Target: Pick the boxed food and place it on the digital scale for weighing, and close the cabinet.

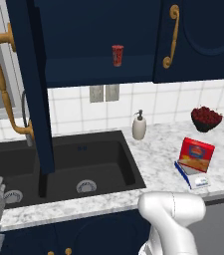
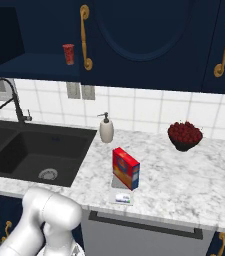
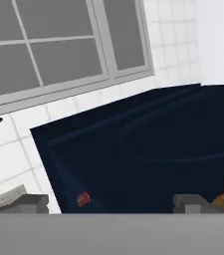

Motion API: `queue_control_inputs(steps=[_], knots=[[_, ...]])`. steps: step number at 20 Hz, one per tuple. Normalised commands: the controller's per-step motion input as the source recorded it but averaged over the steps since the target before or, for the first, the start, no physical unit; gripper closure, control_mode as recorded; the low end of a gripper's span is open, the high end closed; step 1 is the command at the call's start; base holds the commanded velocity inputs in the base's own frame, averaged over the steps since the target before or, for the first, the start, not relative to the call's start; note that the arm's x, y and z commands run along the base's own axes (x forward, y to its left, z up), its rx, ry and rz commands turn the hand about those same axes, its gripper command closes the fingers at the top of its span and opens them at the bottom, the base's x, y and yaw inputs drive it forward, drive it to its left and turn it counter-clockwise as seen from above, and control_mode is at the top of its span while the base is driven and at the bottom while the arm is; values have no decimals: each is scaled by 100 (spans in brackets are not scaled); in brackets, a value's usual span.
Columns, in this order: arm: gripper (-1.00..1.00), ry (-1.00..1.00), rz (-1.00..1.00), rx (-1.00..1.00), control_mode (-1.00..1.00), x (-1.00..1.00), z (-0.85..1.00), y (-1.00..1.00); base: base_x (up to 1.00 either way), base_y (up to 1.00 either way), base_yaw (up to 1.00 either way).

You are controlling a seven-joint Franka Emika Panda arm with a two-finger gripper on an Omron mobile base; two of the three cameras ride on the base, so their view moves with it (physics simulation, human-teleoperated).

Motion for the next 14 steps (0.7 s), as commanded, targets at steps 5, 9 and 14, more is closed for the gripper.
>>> queue_control_inputs(steps=[5,9,14], knots=[[-100,3,-25,0,-100,95,39,0,0,0,0],[-100,5,-21,5,-100,78,39,-3,0,0,0],[-100,0,-17,8,-100,37,50,-52,0,0,0]])
